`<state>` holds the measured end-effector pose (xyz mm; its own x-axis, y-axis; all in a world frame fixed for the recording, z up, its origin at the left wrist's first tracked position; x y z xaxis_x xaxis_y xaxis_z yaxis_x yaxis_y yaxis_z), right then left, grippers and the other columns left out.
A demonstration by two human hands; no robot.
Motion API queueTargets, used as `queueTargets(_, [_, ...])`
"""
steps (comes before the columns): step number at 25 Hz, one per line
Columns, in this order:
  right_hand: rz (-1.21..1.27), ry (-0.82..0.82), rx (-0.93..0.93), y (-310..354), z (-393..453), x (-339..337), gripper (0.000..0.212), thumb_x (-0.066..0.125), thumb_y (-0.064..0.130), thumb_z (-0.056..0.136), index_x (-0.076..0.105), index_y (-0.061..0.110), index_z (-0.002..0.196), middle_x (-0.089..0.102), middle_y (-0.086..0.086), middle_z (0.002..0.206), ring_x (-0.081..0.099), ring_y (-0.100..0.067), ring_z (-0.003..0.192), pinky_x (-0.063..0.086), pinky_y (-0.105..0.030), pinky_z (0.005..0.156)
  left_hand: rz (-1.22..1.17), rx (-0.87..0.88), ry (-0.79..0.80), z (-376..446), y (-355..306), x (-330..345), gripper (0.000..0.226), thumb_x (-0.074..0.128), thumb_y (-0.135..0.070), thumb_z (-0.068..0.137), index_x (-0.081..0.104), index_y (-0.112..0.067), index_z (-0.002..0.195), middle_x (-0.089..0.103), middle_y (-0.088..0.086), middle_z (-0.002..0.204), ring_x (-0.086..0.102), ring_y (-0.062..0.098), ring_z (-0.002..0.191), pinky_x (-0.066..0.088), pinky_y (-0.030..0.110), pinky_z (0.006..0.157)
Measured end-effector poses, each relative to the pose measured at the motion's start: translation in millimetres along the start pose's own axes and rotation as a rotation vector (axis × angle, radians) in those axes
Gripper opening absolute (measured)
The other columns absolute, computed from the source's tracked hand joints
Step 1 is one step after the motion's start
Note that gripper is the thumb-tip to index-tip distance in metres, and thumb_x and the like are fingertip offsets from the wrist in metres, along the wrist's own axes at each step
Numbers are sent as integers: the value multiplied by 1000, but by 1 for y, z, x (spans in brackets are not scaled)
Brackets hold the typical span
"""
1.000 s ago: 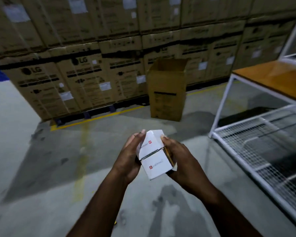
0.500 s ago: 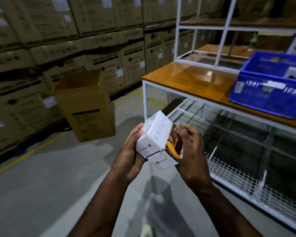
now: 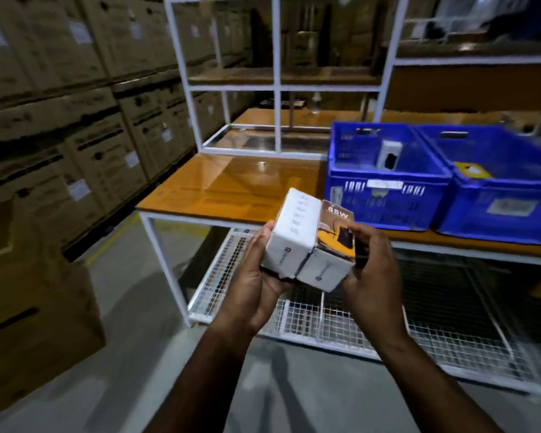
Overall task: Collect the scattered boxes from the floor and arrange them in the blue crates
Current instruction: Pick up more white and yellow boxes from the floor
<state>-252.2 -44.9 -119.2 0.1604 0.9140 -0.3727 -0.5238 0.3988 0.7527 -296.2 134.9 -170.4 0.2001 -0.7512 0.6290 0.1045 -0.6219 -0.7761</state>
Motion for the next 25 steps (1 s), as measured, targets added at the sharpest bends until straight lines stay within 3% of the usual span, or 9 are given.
queueTargets(2, [67, -82, 16, -17, 32, -18, 42, 61, 4, 90, 57, 26, 125, 61, 9, 121, 59, -7, 110, 54, -43, 91, 95, 1, 47, 36, 9, 23, 51, 50, -42, 98, 48, -21, 144, 62, 16, 133, 65, 33, 115, 56, 54, 87])
queueTargets(4, [164, -165, 22, -41, 63, -34, 31, 47, 23, 98, 61, 24, 126, 65, 8, 120, 61, -7, 110, 52, -44, 93, 197, 26, 95, 72, 15, 48, 44, 45, -36, 102, 47, -24, 144, 64, 12, 132, 64, 31, 118, 57, 52, 88])
queueTargets(6, [229, -194, 40, -69, 94, -42, 45, 38, 44, 97, 59, 22, 130, 64, 8, 125, 59, -4, 115, 50, -38, 99, 325, 67, 108, 112, 24, 68, 41, 42, -36, 104, 46, -31, 145, 62, 5, 136, 61, 25, 123, 57, 47, 92])
queueTargets(9, [229, -143, 43, -104, 143, -44, 57, 41, 60, 92, 47, 31, 141, 57, 10, 136, 52, 4, 122, 45, -25, 103, 551, 186, 65, 172, 29, 98, 50, 48, -58, 96, 49, -39, 142, 48, -7, 147, 50, 15, 134, 52, 44, 102])
queueTargets(13, [202, -110, -34, -149, 233, -61, 56, 54, 54, 91, 41, 37, 143, 50, 12, 142, 48, -3, 130, 48, -38, 104, 787, 336, 99, 257, 28, 168, 45, 36, -72, 90, 60, -53, 122, 58, -15, 134, 54, 3, 126, 47, 45, 108])
queueTargets(16, [147, -74, -73, -171, 293, -76, 54, 60, 44, 93, 45, 33, 143, 48, 11, 137, 45, 13, 120, 50, -18, 95, 868, 395, 134, 313, 28, 208, 65, 37, -77, 88, 52, -38, 138, 57, -10, 141, 52, 6, 131, 43, 45, 111])
queueTargets(18, [110, -51, -115, -185, 325, -81, 48, 61, 36, 93, 49, 29, 140, 47, 8, 136, 43, 18, 116, 48, -14, 91, 875, 382, 131, 349, 35, 222, 72, 39, -76, 88, 50, -29, 142, 58, -7, 140, 54, 9, 129, 45, 45, 109])
queueTargets(22, [2, -23, -151, -214, 359, -89, 43, 58, 37, 95, 52, 28, 136, 47, 6, 137, 48, 1, 117, 48, -21, 84, 920, 380, 52, 386, 47, 238, 66, 40, -73, 88, 60, -22, 125, 67, -5, 121, 62, 10, 114, 49, 44, 102])
queueTargets(25, [-232, 54, -89, -252, 363, -86, 44, 45, 57, 93, 58, 27, 123, 56, 3, 125, 54, -13, 110, 46, -28, 78, 1291, 259, 27, 402, 77, 235, 53, 36, -61, 99, 63, -15, 107, 69, 5, 108, 63, 23, 104, 48, 44, 96])
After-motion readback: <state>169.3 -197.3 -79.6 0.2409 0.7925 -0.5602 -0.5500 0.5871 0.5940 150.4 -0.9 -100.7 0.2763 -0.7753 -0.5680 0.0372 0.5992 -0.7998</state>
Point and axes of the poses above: each hand's wrist, its own z-axis towards the middle knuckle, its own x-axis out of the palm, y = z × x, the point moved 10 cm from there along z, towards the middle knuckle
